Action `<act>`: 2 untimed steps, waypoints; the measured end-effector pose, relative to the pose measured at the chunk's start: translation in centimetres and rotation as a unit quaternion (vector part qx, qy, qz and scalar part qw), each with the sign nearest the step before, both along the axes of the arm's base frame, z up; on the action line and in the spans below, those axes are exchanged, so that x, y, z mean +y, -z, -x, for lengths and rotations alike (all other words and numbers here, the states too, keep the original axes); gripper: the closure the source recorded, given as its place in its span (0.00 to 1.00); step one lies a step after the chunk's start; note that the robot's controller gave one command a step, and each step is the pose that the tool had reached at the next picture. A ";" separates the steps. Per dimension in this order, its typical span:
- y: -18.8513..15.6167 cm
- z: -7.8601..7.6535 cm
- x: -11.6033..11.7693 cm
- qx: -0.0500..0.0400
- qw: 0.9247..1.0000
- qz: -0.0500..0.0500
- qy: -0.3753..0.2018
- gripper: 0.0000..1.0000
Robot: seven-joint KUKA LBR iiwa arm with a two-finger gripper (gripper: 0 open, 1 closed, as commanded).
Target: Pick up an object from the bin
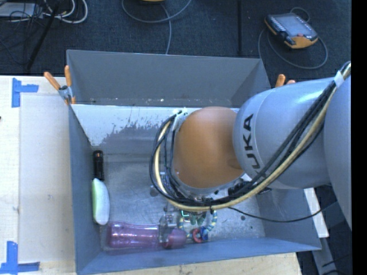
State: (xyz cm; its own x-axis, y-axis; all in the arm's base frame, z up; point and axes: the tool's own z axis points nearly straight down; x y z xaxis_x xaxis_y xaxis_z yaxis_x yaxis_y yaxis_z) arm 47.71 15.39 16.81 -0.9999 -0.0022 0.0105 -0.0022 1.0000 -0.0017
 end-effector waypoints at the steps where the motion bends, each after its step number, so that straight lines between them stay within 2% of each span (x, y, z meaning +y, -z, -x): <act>1: -0.4 -0.2 -0.1 -0.004 1.000 -0.001 0.002 0.00; 2: 2.4 0.2 -1.0 -0.007 0.998 -0.002 -0.066 0.00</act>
Offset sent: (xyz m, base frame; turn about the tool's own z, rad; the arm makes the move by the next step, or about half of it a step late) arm -0.0080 -0.0228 -0.0552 -0.2550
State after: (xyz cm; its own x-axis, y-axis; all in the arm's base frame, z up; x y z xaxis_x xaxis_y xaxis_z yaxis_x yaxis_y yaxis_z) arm 47.52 14.41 14.45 -0.9911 -0.1334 -0.0040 -0.1334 0.9911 0.0010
